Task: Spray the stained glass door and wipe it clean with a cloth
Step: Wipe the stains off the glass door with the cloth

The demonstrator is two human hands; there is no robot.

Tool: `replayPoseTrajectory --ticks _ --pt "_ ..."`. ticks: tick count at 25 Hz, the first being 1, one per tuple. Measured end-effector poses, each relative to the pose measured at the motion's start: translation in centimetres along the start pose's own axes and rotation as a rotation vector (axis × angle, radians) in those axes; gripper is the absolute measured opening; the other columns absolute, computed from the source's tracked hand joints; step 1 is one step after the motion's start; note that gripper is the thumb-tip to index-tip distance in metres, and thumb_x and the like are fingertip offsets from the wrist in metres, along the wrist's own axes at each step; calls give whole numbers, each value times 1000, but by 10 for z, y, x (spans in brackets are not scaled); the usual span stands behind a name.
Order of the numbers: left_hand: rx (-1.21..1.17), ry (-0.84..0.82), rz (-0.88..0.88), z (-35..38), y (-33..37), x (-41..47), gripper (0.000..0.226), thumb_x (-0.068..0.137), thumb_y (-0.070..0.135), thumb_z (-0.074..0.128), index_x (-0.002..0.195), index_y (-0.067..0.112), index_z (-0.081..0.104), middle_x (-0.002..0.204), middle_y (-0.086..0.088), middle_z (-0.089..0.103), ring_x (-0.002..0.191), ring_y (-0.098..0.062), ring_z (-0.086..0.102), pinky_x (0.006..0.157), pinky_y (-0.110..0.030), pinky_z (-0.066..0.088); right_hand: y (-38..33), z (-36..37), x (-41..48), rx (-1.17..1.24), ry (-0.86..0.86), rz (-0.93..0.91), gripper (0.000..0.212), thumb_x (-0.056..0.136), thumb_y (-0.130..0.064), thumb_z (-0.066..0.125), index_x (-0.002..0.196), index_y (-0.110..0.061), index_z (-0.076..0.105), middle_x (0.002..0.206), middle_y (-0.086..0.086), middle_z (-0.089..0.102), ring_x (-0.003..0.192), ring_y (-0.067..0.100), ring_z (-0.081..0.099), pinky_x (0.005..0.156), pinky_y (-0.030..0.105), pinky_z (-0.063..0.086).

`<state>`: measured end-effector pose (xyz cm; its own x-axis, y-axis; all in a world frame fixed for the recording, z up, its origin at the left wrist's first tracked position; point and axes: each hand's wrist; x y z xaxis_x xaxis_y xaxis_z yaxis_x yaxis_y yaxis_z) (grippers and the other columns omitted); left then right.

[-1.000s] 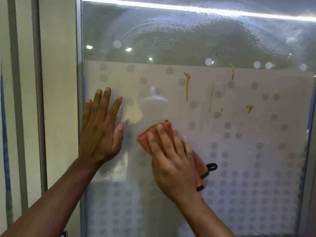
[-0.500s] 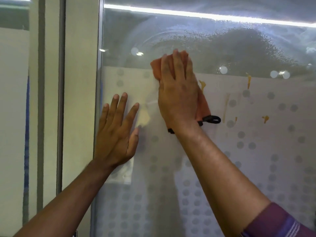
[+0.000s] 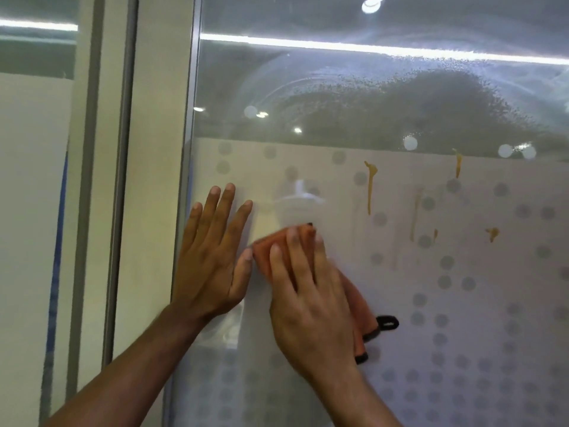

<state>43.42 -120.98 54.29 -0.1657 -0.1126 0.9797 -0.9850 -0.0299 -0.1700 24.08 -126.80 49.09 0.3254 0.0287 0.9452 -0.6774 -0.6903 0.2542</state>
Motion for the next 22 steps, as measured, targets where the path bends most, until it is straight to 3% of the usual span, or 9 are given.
replayPoseTrajectory --ticks 4,7,10,15,18,22 --pt "16 2 -5 -5 3 1 72 112 51 26 172 12 30 183 -20 19 172 -40 14 139 -61 13 25 -9 -47 -61 -10 -45 60 108 -11 32 167 -20 37 180 6 23 166 39 21 130 59 27" --pt "26 16 -5 -6 22 3 72 111 51 30 171 11 33 182 -22 20 171 -41 15 138 -63 14 56 -25 -61 -109 34 22 64 101 -12 48 165 -21 43 178 7 28 164 38 28 126 61 32" --pt "17 19 9 2 53 12 74 110 50 40 171 11 32 183 -21 19 172 -39 14 138 -60 14 99 -42 -72 -151 76 183 72 94 -16 58 164 -20 43 177 10 29 163 38 30 126 61 31" --pt "16 17 15 26 95 18 75 110 53 40 170 8 34 183 -20 20 172 -38 14 138 -59 16 191 -80 -82 -142 193 609 70 93 -15 55 162 -10 45 174 19 32 158 44 37 117 65 40" --pt "58 4 5 39 105 19 77 111 56 35 172 9 30 184 -19 15 172 -39 12 137 -64 17 244 -104 -75 -67 288 753 66 97 -12 54 162 -2 43 173 25 31 159 48 33 121 66 38" --pt "98 31 21 46 103 18 77 111 56 33 173 10 27 185 -18 13 172 -39 12 138 -62 13 274 -117 -38 68 331 786 67 104 -18 47 166 -1 29 177 20 21 167 39 14 134 56 20"
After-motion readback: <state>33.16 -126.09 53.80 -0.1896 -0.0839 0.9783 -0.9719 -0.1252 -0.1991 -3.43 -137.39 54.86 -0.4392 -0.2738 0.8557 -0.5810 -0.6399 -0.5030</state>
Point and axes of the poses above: each hand's wrist, its own x-axis towards the middle knuckle, its own z-axis out of the palm, y = z × x
